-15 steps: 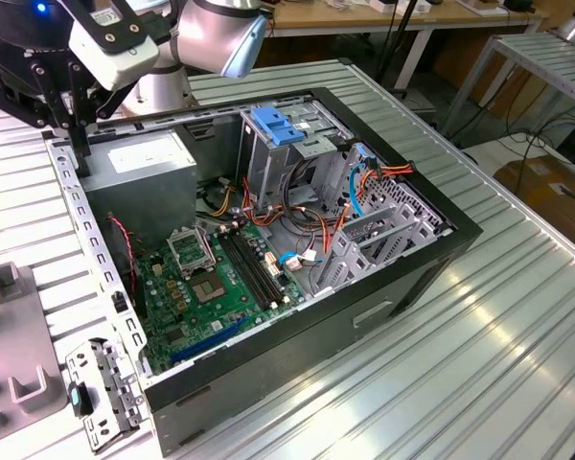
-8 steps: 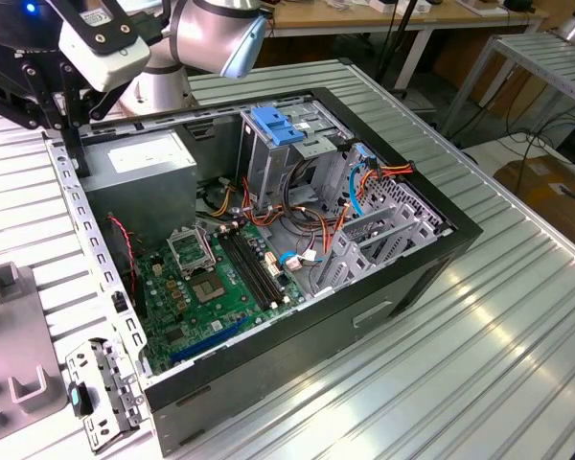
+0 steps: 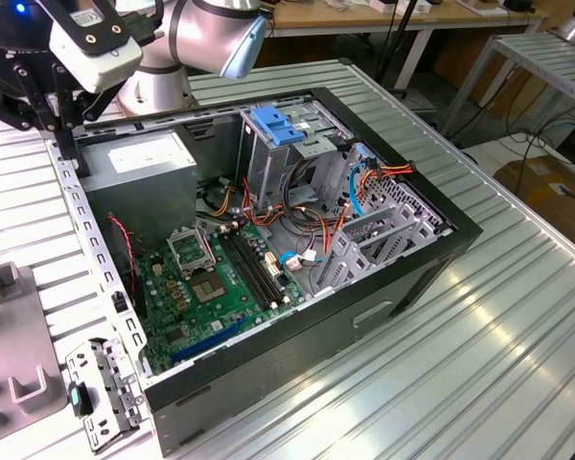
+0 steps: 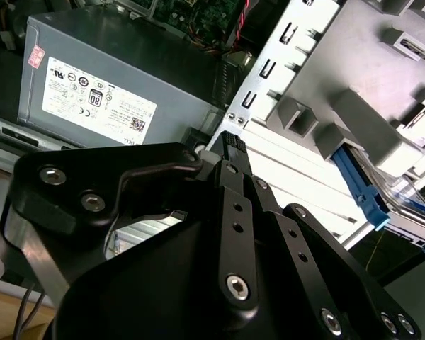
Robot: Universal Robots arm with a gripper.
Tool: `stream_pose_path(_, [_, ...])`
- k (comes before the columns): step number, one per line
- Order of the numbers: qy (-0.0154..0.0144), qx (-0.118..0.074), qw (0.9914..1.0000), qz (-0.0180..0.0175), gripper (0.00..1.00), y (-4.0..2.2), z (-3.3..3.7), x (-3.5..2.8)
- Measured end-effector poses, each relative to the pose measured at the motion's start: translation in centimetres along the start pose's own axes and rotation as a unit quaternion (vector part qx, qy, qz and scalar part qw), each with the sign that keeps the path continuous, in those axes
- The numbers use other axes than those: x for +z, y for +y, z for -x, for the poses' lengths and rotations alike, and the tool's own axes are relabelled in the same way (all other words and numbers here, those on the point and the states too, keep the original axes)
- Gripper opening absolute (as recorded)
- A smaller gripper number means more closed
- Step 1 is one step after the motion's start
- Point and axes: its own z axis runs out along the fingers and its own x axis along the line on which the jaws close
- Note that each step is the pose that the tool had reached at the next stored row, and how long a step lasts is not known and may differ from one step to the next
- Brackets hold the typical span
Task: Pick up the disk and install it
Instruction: 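Reach for the disk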
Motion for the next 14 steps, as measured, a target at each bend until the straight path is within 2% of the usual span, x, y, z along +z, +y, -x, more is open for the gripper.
stream_pose_path(14, [0.0000,0.000,1.00000,0.0000,0.11,-0.06,-0.76,-0.02])
